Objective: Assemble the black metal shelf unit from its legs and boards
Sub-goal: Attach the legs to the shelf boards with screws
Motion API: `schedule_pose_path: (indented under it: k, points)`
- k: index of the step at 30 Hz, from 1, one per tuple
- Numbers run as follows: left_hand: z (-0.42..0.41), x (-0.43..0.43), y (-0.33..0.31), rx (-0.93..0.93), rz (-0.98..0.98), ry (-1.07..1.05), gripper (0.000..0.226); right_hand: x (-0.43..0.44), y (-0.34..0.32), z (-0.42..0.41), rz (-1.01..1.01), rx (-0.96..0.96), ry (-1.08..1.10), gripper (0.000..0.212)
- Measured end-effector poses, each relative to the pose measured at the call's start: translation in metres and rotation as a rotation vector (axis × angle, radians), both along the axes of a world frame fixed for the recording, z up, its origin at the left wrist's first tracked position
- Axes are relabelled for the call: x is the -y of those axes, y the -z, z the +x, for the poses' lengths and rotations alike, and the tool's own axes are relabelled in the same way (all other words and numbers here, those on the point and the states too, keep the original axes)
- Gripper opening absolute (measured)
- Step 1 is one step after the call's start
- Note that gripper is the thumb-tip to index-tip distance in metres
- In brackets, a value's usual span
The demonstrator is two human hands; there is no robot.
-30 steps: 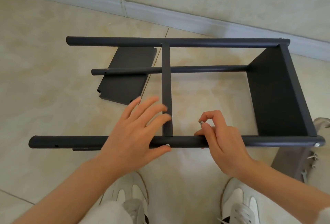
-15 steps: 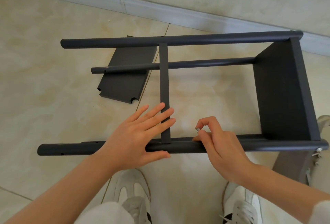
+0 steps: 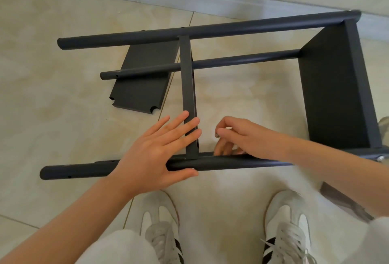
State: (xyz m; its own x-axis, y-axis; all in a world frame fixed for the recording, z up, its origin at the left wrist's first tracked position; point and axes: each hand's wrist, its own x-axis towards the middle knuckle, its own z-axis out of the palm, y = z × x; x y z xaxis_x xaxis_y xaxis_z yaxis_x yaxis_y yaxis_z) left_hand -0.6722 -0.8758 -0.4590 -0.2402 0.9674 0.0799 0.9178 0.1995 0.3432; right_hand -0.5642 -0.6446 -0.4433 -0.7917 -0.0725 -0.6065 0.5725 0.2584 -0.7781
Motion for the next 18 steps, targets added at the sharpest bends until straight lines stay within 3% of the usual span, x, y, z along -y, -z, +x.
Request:
schedule_pose_path:
  k: [6, 12, 18]
  points:
    - [0.001, 0.000, -0.001, 0.026, 0.016, -0.012, 0.076, 0.005, 0.020, -0.034, -0.054, -0.087, -0.211, 0.014]
    - [0.002, 0.000, -0.001, 0.042, 0.025, -0.012, 0.076, 0.011, 0.032, -0.039, -0.157, -0.096, -0.163, 0.015]
    - [0.002, 0.000, -0.002, 0.049, 0.028, -0.021, 0.076, 0.012, 0.031, -0.036, -0.121, -0.133, -0.144, 0.014]
